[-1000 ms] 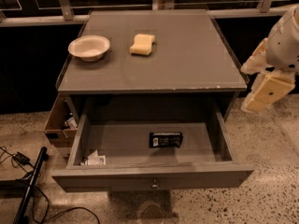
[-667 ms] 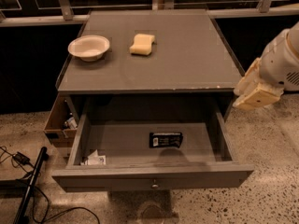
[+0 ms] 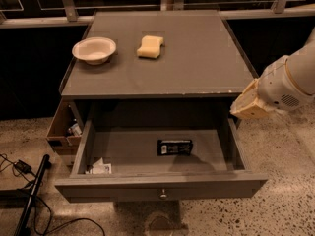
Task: Pick rxbar chocolate from top drawer and place on counter
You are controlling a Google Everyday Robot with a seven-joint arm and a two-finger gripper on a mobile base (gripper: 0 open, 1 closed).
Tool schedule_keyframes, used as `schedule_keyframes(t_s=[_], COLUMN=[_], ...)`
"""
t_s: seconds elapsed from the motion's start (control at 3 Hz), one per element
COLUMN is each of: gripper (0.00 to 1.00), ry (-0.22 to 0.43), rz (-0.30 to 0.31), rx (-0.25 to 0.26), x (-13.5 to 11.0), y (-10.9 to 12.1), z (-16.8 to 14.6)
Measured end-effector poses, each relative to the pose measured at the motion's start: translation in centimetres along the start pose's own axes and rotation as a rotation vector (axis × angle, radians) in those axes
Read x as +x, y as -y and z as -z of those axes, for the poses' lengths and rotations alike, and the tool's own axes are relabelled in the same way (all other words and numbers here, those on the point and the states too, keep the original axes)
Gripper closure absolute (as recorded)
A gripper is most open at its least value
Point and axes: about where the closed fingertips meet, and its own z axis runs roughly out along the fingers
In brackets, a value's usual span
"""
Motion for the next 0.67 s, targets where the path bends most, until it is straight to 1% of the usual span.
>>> schedule_keyframes(t_s=[0.33, 0.67], gripper=[1.0, 1.0], ry=[-0.005, 0.014], rz=[0.002, -0.016], rx=[-0.004, -0.006], x=[0.0, 1.8], y=[-0.1, -0.4], z=[0.1, -2.4])
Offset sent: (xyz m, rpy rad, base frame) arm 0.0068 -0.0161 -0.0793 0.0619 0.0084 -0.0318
